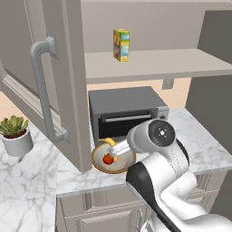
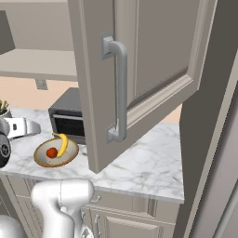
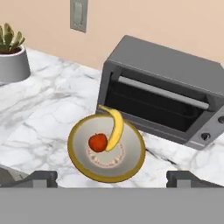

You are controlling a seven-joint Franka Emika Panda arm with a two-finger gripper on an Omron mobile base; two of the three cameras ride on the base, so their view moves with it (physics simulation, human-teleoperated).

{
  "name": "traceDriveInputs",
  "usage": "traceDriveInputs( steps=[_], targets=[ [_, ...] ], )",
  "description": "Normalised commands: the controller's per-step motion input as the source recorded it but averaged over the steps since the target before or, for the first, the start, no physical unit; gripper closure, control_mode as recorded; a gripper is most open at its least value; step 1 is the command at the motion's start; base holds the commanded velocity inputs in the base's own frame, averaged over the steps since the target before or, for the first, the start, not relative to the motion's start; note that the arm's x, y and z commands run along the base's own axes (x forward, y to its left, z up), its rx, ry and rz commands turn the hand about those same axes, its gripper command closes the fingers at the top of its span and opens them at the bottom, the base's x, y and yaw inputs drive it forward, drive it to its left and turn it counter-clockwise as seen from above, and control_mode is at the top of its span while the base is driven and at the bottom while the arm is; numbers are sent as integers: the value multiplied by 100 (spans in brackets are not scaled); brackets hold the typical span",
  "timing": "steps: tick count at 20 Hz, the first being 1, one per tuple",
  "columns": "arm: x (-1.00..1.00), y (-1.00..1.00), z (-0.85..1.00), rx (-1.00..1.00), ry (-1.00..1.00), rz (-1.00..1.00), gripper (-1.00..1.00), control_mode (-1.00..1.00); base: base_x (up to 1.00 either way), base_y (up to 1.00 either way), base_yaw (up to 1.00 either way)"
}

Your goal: Open the cabinet. Pick the banana and apple from the cabinet and place them into the bowl. Then close the cabinet.

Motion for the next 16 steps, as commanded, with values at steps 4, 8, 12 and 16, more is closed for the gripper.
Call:
traceDriveInputs(
  steps=[4,8,12,16],
  targets=[
    [-100,-31,100,3,-31,0,-100,-100,0,0,0],
    [-100,-21,97,1,-35,0,-100,-100,0,0,0],
    [-100,-23,73,1,-44,0,-100,-100,0,0,0],
    [-100,-3,54,0,-48,0,-100,-100,0,0,0]
  ],
)
